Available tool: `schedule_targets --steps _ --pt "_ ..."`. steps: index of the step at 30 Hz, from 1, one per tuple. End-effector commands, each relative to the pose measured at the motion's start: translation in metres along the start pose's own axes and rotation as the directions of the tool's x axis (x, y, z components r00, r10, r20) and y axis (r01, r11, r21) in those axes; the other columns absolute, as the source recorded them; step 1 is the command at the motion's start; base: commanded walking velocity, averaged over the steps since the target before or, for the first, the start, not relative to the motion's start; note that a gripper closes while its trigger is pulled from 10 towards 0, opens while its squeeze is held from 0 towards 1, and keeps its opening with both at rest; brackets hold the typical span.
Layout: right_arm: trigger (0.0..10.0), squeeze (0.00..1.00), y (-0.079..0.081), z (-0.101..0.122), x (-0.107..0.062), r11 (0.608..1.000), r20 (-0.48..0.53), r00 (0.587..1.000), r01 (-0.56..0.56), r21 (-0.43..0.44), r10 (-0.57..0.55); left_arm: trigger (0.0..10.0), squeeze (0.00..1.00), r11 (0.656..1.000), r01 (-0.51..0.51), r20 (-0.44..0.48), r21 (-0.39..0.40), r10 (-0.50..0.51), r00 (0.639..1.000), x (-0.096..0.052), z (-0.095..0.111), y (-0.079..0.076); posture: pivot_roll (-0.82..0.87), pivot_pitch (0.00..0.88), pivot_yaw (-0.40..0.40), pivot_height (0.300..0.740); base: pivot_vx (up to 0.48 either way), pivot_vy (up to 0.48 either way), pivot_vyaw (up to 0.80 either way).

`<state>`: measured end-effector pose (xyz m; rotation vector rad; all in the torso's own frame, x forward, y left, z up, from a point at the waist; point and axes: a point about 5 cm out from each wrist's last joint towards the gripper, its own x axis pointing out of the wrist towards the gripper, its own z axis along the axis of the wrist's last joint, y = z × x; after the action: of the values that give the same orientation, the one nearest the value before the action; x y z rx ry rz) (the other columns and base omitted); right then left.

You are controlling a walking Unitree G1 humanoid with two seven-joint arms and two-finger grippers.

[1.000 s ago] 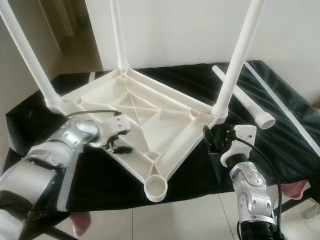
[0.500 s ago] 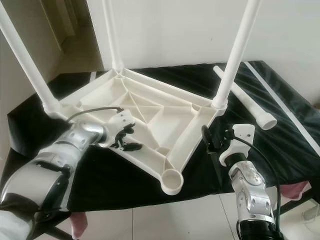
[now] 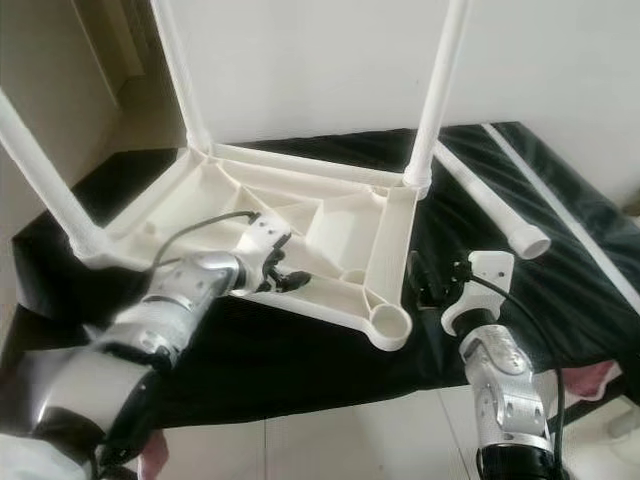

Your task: Building children table

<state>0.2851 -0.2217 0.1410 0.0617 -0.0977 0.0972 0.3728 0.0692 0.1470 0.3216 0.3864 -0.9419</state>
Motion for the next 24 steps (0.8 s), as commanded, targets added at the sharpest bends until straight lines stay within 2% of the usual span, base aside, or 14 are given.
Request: schedule_targets --steps 1,2,4,6,10,11,13,14,16,20,22,23,24 --pt "10.0 0.0 -0.001 0.0 0.0 1.0 -0.004 1.0 0.007 0.005 -0.007 10.0 0.0 0.992 0.124 -0.02 0.015 -0.123 0.992 -0.004 -0.006 -0.006 0.0 0.0 0.018 0.74 0.0 0.0 0.0" --pt "10.0 0.0 -0.001 0.0 0.002 1.0 -0.001 1.0 0.015 0.007 -0.015 10.0 0.0 0.959 0.262 0.039 0.108 -0.267 0.963 -0.019 0.005 -0.011 0.0 0.0 0.018 0.74 0.0 0.0 0.0" --pt "10.0 0.0 -0.001 0.0 0.002 1.0 -0.001 1.0 0.015 0.007 -0.015 10.0 0.0 0.959 0.262 0.039 0.108 -0.267 0.963 -0.019 0.005 -0.011 0.0 0.0 0.018 0.74 0.0 0.0 0.0" --pt "10.0 0.0 -0.002 0.0 0.003 1.0 0.001 1.0 0.02 0.008 -0.02 10.0 0.0 0.931 0.316 0.116 0.182 -0.339 0.934 -0.033 0.016 -0.013 0.01 0.0 0.017 0.74 0.0 0.0 0.0" --pt "10.0 0.0 -0.001 0.0 0.004 1.0 0.002 1.0 0.022 0.009 -0.022 10.0 0.0 0.926 0.313 0.171 0.211 -0.35 0.921 -0.041 0.023 -0.012 0.01 0.0 0.017 0.74 0.0 0.0 0.0" --pt "10.0 0.0 -0.001 0.0 0.004 1.0 0.002 1.0 0.022 0.01 -0.022 10.0 0.0 0.936 0.279 0.196 0.212 -0.321 0.927 -0.044 0.027 -0.008 0.01 0.0 0.017 0.74 0.0 0.0 0.0" --pt "10.0 0.0 -0.001 0.001 0.005 1.0 0.011 1.0 0.026 0.016 -0.026 10.0 0.0 0.98 0.113 0.21 0.161 -0.146 0.967 -0.046 0.029 0.018 0.0 0.0 0.017 0.74 0.0 0.0 0.0" --pt "10.0 0.0 -0.001 0.001 0.005 1.0 0.011 1.0 0.026 0.016 -0.026 10.0 0.0 0.98 0.113 0.21 0.161 -0.146 0.967 -0.046 0.029 0.018 0.0 0.0 0.017 0.74 0.0 0.0 0.0" --pt "10.0 0.0 -0.001 0.001 0.006 0.999 0.013 0.999 0.039 0.022 -0.039 10.0 0.0 0.993 -0.009 0.194 0.116 -0.014 0.981 -0.05 0.026 0.035 0.0 0.0 0.014 0.74 0.0 0.0 0.0" --pt "10.0 0.0 0.0 -0.001 0.007 0.998 0.011 0.999 0.051 0.03 -0.051 10.0 0.0 0.994 -0.041 0.164 0.099 0.025 0.986 -0.053 0.021 0.042 0.0 0.0 0.012 0.74 0.0 0.0 0.0" --pt "10.0 0.0 0.005 -0.004 0.007 0.998 0.004 0.999 0.051 0.038 -0.051 10.0 0.0 0.99 0.023 0.116 0.14 -0.039 0.992 -0.059 0.007 0.039 0.01 0.0 0.009 0.74 0.0 0.0 0.0" --pt "10.0 0.0 0.005 -0.004 0.007 0.998 0.004 0.999 0.051 0.038 -0.051 10.0 0.0 0.99 0.023 0.116 0.14 -0.039 0.992 -0.059 0.007 0.039 0.01 0.0 0.009 0.74 0.0 0.0 0.0" --pt "10.0 0.0 0.008 -0.006 0.007 0.998 0.001 0.999 0.047 0.043 -0.047 10.0 0.0 0.973 0.082 0.071 0.215 -0.099 0.993 -0.064 -0.003 0.034 0.01 0.0 0.008 0.74 0.0 0.0 0.0"
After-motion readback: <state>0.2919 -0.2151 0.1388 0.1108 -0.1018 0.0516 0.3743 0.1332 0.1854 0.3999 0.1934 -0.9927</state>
